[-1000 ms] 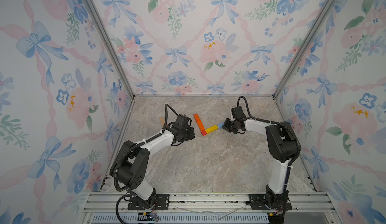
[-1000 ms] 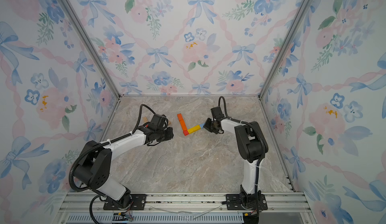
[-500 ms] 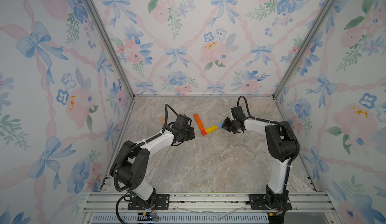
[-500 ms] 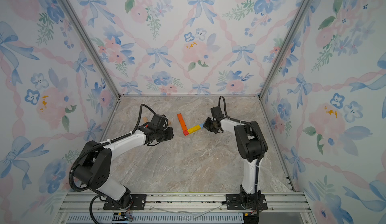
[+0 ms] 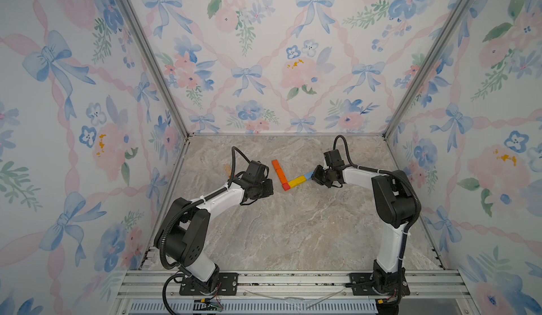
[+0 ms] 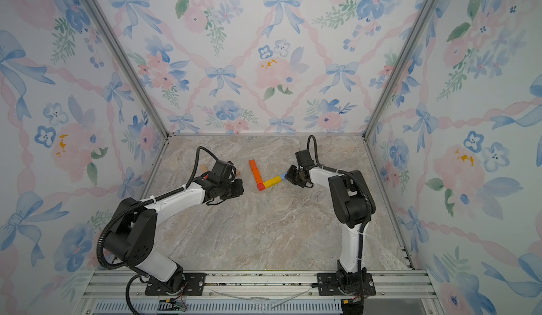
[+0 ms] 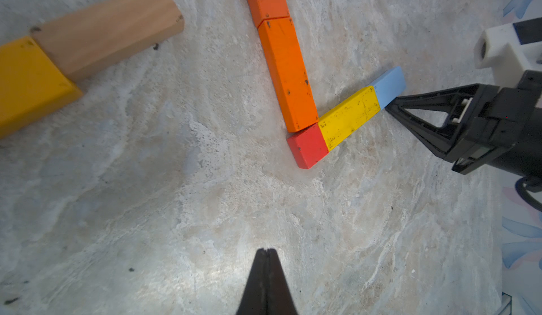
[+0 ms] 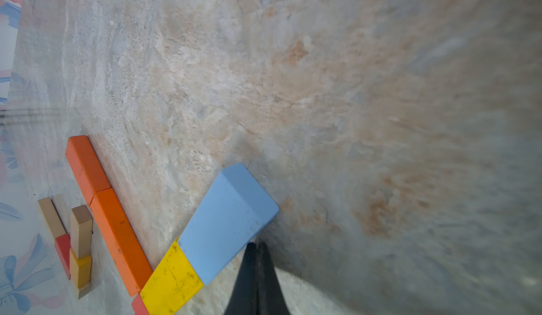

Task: Assemble the letter v with building blocks
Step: Assemble the building block at the center of the board.

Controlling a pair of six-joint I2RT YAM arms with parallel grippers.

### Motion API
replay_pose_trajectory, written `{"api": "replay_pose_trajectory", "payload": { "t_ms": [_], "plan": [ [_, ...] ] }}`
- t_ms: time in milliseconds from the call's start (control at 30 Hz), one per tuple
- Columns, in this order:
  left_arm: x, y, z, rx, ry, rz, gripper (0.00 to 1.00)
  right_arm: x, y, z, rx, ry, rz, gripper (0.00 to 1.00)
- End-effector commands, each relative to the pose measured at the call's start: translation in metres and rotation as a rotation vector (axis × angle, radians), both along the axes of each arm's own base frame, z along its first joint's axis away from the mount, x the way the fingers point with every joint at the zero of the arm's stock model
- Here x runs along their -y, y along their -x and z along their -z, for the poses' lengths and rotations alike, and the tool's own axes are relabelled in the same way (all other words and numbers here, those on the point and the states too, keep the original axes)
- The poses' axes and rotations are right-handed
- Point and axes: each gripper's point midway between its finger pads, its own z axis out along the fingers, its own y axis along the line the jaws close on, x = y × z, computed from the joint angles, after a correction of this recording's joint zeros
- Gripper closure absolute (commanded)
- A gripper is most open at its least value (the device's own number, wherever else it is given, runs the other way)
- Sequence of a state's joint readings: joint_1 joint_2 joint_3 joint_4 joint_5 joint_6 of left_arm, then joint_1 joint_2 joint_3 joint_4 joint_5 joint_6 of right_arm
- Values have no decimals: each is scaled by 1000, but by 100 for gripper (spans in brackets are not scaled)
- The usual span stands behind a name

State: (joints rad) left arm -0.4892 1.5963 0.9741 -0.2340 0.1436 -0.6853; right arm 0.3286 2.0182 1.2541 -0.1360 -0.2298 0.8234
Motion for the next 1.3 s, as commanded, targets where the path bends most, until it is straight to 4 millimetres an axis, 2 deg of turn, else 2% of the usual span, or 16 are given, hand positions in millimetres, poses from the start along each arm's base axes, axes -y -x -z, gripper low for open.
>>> {"api": "replay_pose_trajectory", "payload": {
  "t_ms": [0,200,467,900,1267],
  "plan": [
    [-4,6,9,-35,2,-8,100,-4,19,20,-70,17,-8,100],
    [-4,6,9,-32,2,-9,100,-8,21,20,-73,13,-14,100],
    [-1,6,14,-54,8,-7,100,-3,26,11,-66,28,-4,100],
    [23,4,42,-138,4,5,100,19,46,-16,-19,50,31,100],
    [42,-5,57,-151,64,-15,100,35,55,-33,22,61,61,100]
  ]
}}
